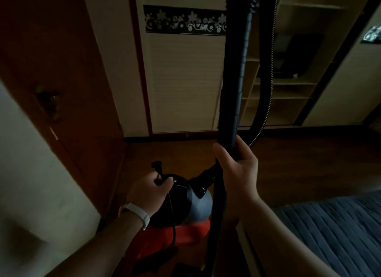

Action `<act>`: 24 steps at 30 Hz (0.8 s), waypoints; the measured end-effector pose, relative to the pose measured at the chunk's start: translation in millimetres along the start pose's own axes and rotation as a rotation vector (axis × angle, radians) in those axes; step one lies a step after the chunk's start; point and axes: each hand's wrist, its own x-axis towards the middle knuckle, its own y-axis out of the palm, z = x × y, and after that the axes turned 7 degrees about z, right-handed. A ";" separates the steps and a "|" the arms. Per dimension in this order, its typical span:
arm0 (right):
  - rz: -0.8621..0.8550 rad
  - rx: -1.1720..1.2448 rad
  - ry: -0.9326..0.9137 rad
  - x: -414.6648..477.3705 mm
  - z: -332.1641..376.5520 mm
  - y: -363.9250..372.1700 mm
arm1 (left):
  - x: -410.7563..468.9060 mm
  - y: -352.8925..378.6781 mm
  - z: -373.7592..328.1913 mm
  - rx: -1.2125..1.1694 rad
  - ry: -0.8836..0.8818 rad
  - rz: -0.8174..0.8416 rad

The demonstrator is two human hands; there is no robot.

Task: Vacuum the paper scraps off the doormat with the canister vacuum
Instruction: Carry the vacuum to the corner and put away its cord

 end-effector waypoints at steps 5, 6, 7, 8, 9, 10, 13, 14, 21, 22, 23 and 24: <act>-0.023 -0.006 0.040 89.3 -44.2 -22.1 | 90.3 21.3 -25.8 -0.033 -0.002 0.031; -0.029 -0.004 0.055 109.6 -50.6 -28.3 | 109.7 26.2 -31.3 -0.042 -0.012 0.040; -0.038 -0.001 0.065 129.7 -55.8 -35.3 | 128.9 30.7 -37.8 -0.046 -0.020 0.045; -0.046 -0.001 0.065 149.4 -59.3 -42.2 | 147.6 34.7 -44.9 -0.044 -0.018 0.042; -0.051 -0.005 0.057 168.8 -61.5 -48.9 | 165.6 38.2 -53.1 -0.044 -0.015 0.035; -0.050 -0.009 0.045 188.2 -63.0 -55.1 | 183.7 41.2 -61.4 -0.047 -0.008 0.028; -0.045 -0.002 0.039 241.2 -70.4 -71.8 | 236.0 49.6 -84.6 -0.048 0.013 0.021; -0.050 0.002 0.035 256.3 -74.1 -77.8 | 253.7 52.8 -91.2 -0.047 0.018 0.022; -0.164 -0.091 -0.012 352.5 -109.2 -131.3 | 386.9 98.2 -136.2 0.012 0.078 0.063; -0.183 -0.103 -0.016 367.1 -115.1 -138.8 | 407.4 107.9 -139.8 0.005 0.076 0.076; -0.204 -0.116 -0.017 382.3 -121.5 -146.2 | 429.2 118.4 -143.8 0.003 0.081 0.095; -0.226 -0.126 -0.019 398.3 -128.0 -154.3 | 453.0 129.8 -148.9 0.006 0.093 0.118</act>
